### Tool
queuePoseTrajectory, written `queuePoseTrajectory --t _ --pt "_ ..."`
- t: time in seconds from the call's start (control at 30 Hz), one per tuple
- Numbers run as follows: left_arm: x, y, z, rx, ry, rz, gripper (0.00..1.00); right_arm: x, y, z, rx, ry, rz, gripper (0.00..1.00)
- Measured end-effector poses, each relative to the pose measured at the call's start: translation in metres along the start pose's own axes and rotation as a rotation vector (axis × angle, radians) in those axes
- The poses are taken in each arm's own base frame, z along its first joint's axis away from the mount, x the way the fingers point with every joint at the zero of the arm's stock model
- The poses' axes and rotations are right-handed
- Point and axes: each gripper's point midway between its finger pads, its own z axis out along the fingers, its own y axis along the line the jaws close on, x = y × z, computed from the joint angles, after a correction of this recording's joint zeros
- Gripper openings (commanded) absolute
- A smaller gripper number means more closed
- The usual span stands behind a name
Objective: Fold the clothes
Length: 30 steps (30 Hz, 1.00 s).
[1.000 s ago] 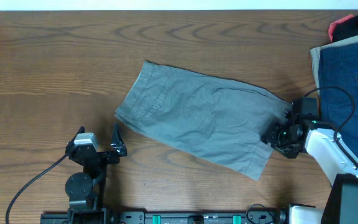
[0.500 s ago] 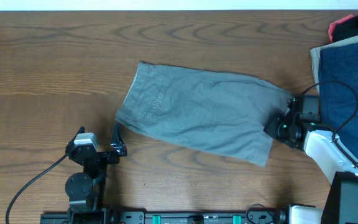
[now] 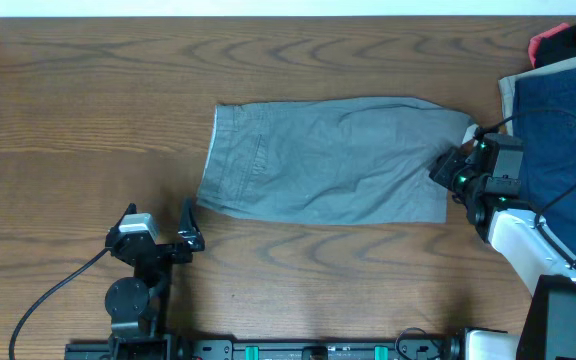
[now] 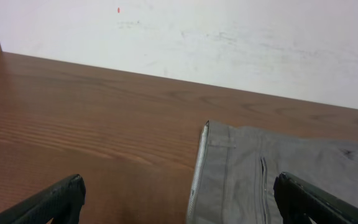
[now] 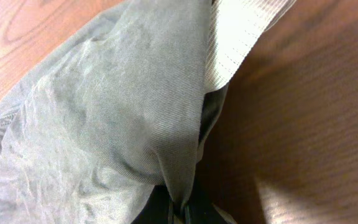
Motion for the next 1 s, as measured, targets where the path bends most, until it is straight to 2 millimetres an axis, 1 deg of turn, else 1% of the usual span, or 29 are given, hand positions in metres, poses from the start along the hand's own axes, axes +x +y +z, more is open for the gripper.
queuePoseTrajectory --t 0.17,0.2,0.27,0.3,0.33,0.37,0.4,0.43,0.47,0.57,0.67,0.8,0.9,1.0 --pt "0.000 0.000 0.000 0.000 0.000 0.000 0.98 -0.012 0.004 -0.001 0.000 -0.033 -0.052 0.01" --pt "0.000 0.000 0.000 0.000 0.000 0.000 0.98 -0.016 0.006 -0.002 -0.003 -0.041 -0.060 0.02" --pt "0.000 0.000 0.000 0.000 0.000 0.000 0.98 -0.026 0.012 -0.004 -0.013 -0.063 -0.072 0.13" --pt "0.000 0.000 0.000 0.000 0.000 0.000 0.98 -0.032 0.015 -0.005 -0.017 -0.075 -0.083 0.22" --pt "0.000 0.000 0.000 0.000 0.000 0.000 0.98 -0.038 0.018 -0.006 -0.020 -0.086 -0.091 0.33" --pt "0.000 0.000 0.000 0.000 0.000 0.000 0.98 -0.042 0.020 -0.007 -0.019 -0.092 -0.097 0.55" --pt "0.000 0.000 0.000 0.000 0.000 0.000 0.98 -0.046 0.022 -0.008 -0.018 -0.097 -0.099 0.75" --pt "0.000 0.000 0.000 0.000 0.000 0.000 0.98 -0.049 0.023 -0.009 -0.017 -0.100 -0.102 0.90" --pt "0.000 0.000 0.000 0.000 0.000 0.000 0.98 -0.049 0.024 -0.010 -0.014 -0.097 -0.105 0.99" --pt "0.000 0.000 0.000 0.000 0.000 0.000 0.98 -0.044 0.020 -0.010 0.002 -0.072 -0.105 0.99" --pt "0.000 0.000 0.000 0.000 0.000 0.000 0.98 -0.034 0.014 -0.009 0.026 -0.029 -0.100 0.99" --pt "0.000 0.000 0.000 0.000 0.000 0.000 0.98 -0.029 0.012 -0.013 0.051 0.022 -0.091 0.99" --pt "0.000 0.000 0.000 0.000 0.000 0.000 0.98 -0.035 0.017 -0.022 0.074 0.066 -0.084 0.99" --pt "0.000 0.000 0.000 0.000 0.000 0.000 0.98 -0.052 0.029 -0.035 0.079 0.076 -0.085 0.99"
